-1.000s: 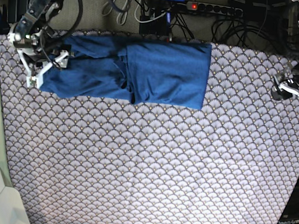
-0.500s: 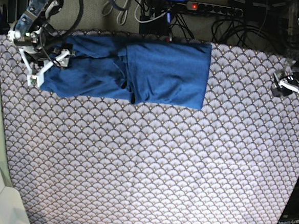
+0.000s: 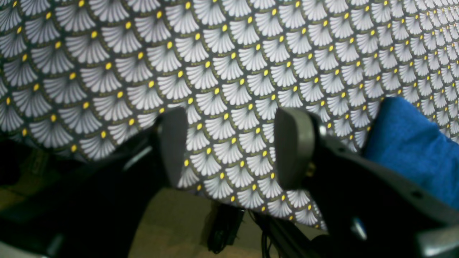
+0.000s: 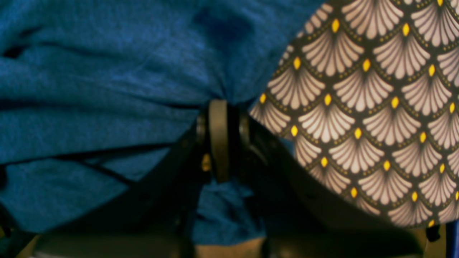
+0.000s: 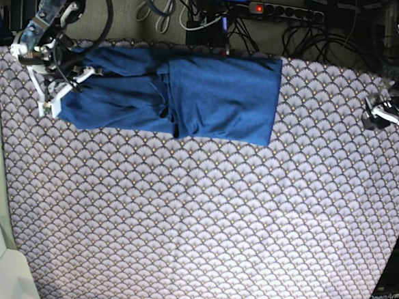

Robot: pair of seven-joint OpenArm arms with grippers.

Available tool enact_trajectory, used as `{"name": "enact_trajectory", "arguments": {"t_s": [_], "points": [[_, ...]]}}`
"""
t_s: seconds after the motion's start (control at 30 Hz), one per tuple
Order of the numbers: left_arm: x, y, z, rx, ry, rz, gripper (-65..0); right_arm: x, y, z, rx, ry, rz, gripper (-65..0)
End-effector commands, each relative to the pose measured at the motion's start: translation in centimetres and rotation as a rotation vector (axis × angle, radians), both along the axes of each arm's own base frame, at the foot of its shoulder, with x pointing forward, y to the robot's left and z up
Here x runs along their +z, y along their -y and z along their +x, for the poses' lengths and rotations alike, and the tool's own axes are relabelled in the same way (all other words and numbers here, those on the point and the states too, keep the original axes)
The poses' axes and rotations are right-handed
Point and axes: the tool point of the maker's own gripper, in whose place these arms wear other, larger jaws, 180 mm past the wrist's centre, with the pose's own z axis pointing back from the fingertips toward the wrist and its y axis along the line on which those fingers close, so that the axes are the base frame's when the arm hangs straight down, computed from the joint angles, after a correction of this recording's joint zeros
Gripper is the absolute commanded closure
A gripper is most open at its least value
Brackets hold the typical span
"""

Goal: Fold the T-shirt properly
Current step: 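Grasp the band's other end with the right gripper, then lift the band's end with the right gripper and fold it over the middle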

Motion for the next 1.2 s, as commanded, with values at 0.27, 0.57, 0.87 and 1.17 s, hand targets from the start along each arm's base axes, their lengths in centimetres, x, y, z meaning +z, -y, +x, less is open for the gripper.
{"name": "enact_trajectory", "arguments": {"t_s": [0.27, 0.57, 0.87, 1.17], "points": [[3.4, -4.9, -0.7, 0.148, 0.098, 0.048, -37.5, 4.1, -0.5, 1.9, 0.113, 0.114, -0.076, 0.0], [5.9, -9.4, -3.1, 0.282, 0.143, 0.111, -37.5, 4.5, -3.0, 1.8, 0.148, 0.132, -0.048, 0.0], [10.4, -14.4, -6.6, 0.448, 0.232, 0.207, -37.5, 5.1, -12.6, 2.2, 0.364, 0.217, 0.189, 0.0], [11.0, -15.7, -8.6, 0.494, 0.221, 0.239, -37.5, 10.2, -19.2, 3.5, 0.507, 0.395, 0.388, 0.0]]}}
